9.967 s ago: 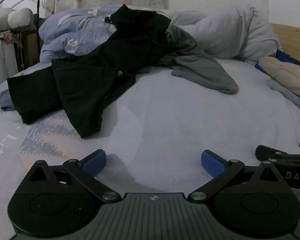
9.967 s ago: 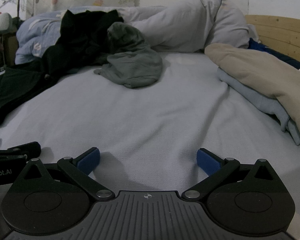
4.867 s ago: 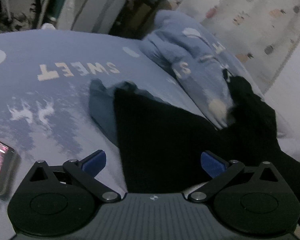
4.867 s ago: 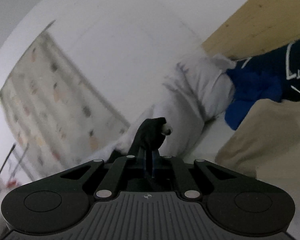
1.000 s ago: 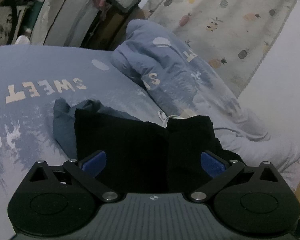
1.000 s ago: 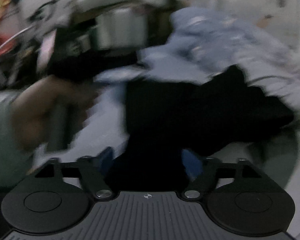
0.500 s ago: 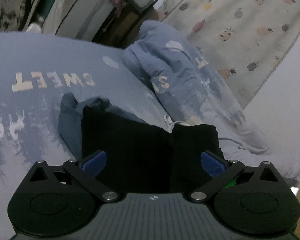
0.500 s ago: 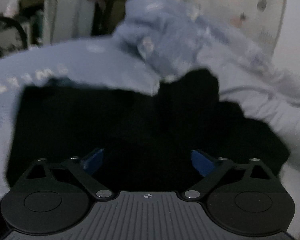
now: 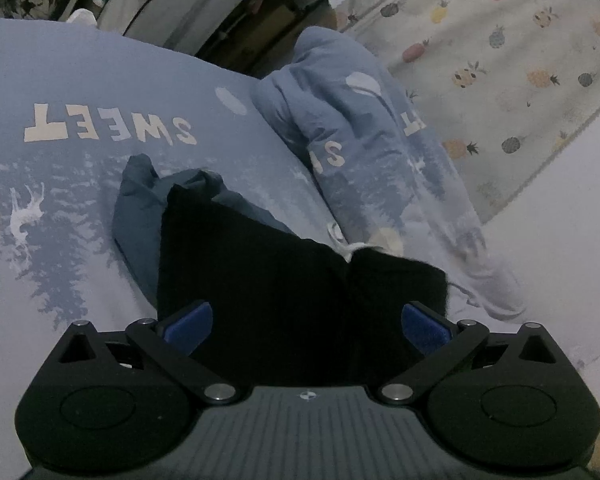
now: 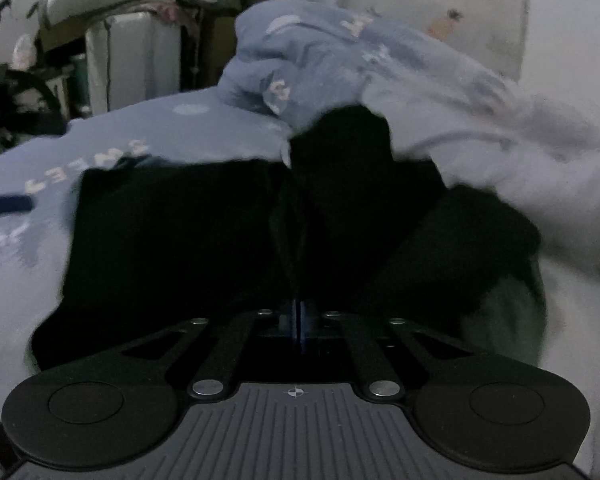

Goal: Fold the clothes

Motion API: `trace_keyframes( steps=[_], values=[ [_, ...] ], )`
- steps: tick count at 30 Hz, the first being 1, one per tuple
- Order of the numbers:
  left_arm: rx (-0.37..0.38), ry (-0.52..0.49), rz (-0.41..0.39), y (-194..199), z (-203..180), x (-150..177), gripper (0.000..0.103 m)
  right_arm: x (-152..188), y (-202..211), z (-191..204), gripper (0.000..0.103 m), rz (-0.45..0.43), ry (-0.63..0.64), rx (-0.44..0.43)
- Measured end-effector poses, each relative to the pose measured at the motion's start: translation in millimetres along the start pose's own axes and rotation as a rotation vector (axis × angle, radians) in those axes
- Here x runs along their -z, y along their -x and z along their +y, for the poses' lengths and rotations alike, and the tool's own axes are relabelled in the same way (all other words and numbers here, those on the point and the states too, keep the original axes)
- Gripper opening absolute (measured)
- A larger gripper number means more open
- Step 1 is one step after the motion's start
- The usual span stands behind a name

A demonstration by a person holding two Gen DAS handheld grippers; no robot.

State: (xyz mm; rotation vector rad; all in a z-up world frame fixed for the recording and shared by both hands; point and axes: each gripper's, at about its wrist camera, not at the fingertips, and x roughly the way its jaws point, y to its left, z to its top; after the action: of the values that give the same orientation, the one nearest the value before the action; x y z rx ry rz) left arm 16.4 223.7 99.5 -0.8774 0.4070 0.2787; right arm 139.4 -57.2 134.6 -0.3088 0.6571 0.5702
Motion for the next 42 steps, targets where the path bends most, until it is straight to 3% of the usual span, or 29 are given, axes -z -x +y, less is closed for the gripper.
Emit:
trace_keyframes(
  steps=[4,7,10,12,15,19,23,25,27,30,33,36,39,42],
  values=[
    [0.001,-0.019,0.014,-3,-3,5,0.103,57,61,-10,0.001,0.078,-0.098,-0.033],
    [0.003,-0.034,0.026,-5,-5,9,0.103,103,102,1,0.001,0.19,-0.102,-0.074],
    [0.008,-0.054,0.041,-6,-12,17,0.103,136,132,11,0.001,0.265,-0.077,-0.013],
    [0.014,-0.067,0.048,-5,-18,22,0.103,137,138,4,0.001,0.249,-0.11,0.022],
    [0.029,-0.088,0.047,-3,-28,26,0.103,117,138,-6,0.003,0.168,-0.137,0.085],
    [0.043,-0.108,0.023,1,-38,26,0.103,64,126,-7,0.009,0.037,-0.091,0.093],
    [0.05,-0.12,-0.028,8,-45,19,0.103,-5,105,-4,0.06,-0.089,-0.025,0.077],
    [0.053,-0.125,-0.053,11,-48,15,0.103,-36,91,-4,0.068,-0.141,0.007,0.072],
    [0.056,-0.131,-0.078,14,-52,11,0.103,-62,75,-5,0.086,-0.179,0.042,0.079],
    [0.06,-0.134,-0.116,20,-55,5,0.103,-104,39,-18,0.089,-0.201,0.028,0.057],
    [0.056,-0.119,-0.166,21,-53,-5,0.103,-137,-5,-34,0.095,-0.16,-0.038,0.028],
    [0.037,-0.095,-0.191,20,-46,-14,0.103,-145,-65,-45,0.095,-0.046,-0.047,0.028],
    [0.016,-0.074,-0.158,10,-38,-15,0.103,-135,-123,-43,0.093,0.082,-0.034,0.051],
    [0.03,-0.09,-0.132,5,-41,-12,0.103,-121,-158,-41,0.092,0.127,-0.037,0.074]
  ],
)
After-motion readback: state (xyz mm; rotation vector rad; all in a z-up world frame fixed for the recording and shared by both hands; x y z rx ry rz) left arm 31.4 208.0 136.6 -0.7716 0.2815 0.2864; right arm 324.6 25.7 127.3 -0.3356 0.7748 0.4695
